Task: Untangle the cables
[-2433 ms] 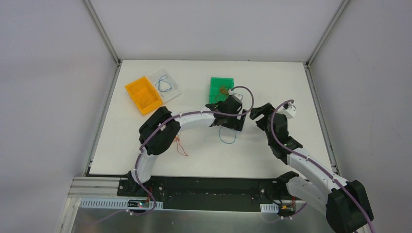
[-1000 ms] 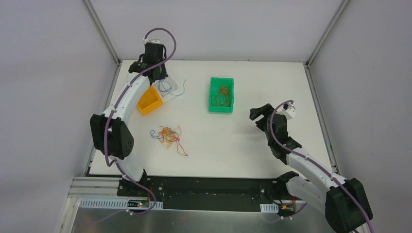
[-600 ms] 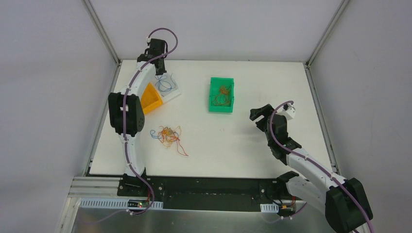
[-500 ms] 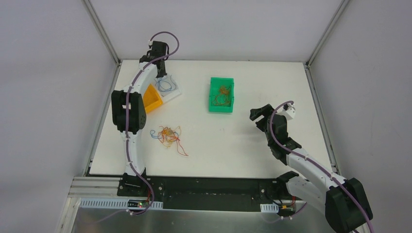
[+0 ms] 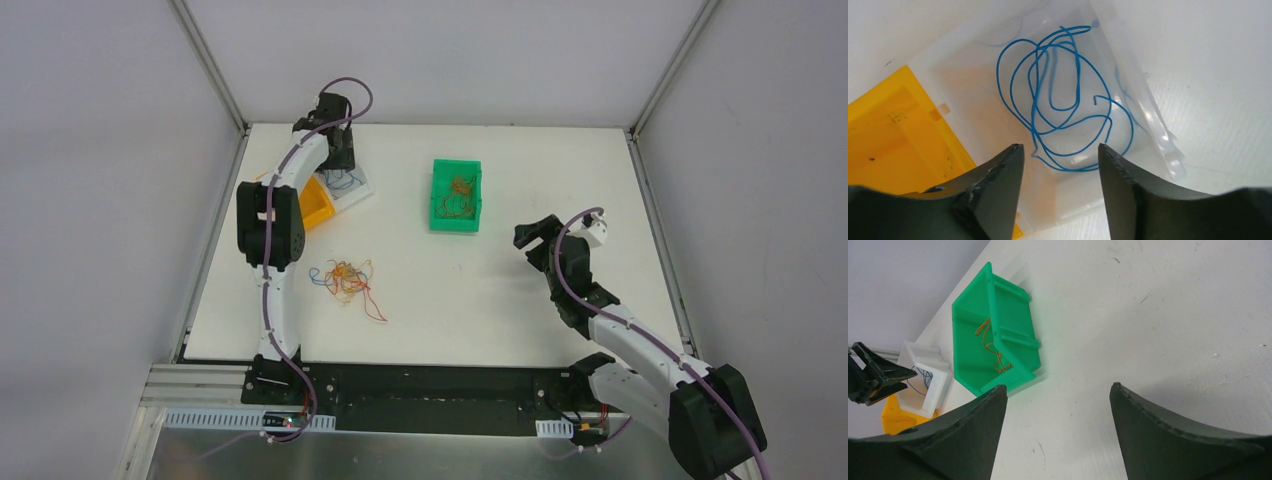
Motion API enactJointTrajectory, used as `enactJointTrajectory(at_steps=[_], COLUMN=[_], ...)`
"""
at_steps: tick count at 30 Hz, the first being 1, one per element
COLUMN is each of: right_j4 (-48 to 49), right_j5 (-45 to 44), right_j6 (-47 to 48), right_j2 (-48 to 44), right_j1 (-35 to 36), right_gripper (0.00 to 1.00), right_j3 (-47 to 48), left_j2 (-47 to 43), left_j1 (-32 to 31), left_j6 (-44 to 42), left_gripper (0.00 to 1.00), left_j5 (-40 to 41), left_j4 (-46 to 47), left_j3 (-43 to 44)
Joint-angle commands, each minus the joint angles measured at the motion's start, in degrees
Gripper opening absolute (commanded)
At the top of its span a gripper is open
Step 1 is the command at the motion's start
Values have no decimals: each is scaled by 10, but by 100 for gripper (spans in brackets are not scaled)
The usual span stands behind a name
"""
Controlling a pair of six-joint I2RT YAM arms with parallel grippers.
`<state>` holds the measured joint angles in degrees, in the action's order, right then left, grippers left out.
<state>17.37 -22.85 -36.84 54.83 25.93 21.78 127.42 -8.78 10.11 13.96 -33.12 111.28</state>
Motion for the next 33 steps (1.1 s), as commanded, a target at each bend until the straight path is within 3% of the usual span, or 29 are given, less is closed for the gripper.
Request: enactJointTrajectory(at_steps=[1, 5, 9, 12, 18, 22, 33], right_j4=[23, 23, 22, 21, 20, 20, 21], right_j5=[4, 9, 14, 15, 27, 35, 43], right_j6=[-5, -5, -3, -5, -9, -10, -11], right_j2=[7, 11, 8, 9, 14, 16, 14], right_j1=[-4, -4, -4, -4, -4, -4, -4], right_gripper=[78, 78, 78, 78, 78, 78, 78], right_j3=[5, 8, 10, 10, 13, 15, 15], left_j2=[-112, -210, -327, -415, -537, -577, -515], left_j1=[2, -1, -18, -50, -126, -139, -138], left_j6=[31, 68, 110, 126, 159, 173, 185], left_gripper=[62, 76, 95, 99, 92, 87, 65], left_j5=[-59, -73, -66, -72, -117, -139, -135], left_j4=[-17, -29, -34, -36, -36, -32, 46], left_j3=[8, -63, -211, -318, -483, -552, -625])
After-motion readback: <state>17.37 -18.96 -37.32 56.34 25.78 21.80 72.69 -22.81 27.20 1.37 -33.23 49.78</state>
